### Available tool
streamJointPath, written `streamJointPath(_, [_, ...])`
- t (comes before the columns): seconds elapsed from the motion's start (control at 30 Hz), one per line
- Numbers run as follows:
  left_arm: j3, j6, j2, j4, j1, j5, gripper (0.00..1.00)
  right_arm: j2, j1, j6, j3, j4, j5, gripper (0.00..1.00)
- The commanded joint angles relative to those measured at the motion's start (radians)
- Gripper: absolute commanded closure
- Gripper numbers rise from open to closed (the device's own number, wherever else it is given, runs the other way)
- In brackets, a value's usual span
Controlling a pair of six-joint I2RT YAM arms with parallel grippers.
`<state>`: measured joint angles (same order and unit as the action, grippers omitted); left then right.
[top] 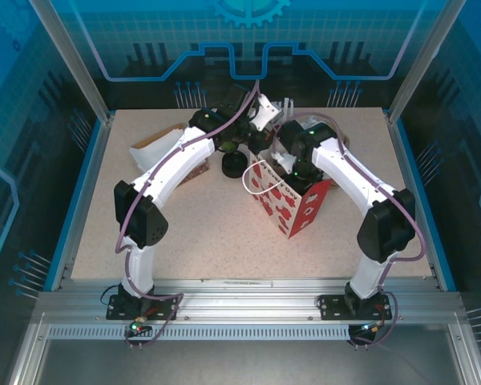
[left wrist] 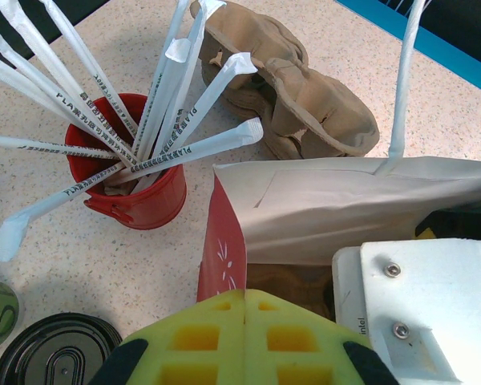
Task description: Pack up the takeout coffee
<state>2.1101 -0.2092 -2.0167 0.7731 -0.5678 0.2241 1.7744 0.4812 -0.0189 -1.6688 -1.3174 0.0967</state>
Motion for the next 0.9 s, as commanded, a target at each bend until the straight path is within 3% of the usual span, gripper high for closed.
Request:
streamJointPath(0.0, [-0.02, -0.002, 0.033, 0.028, -0.003, -0.011, 0.97, 0.016, -0.017, -0.009, 0.005, 0.007, -0.014, 0.67])
streamJointPath(0.87, [-0.022, -0.003, 0.032, 0.029, -0.003, -0.012, 0.97, 0.032, -0.024, -0.015, 0.024, 0.03, -0.029, 0.67])
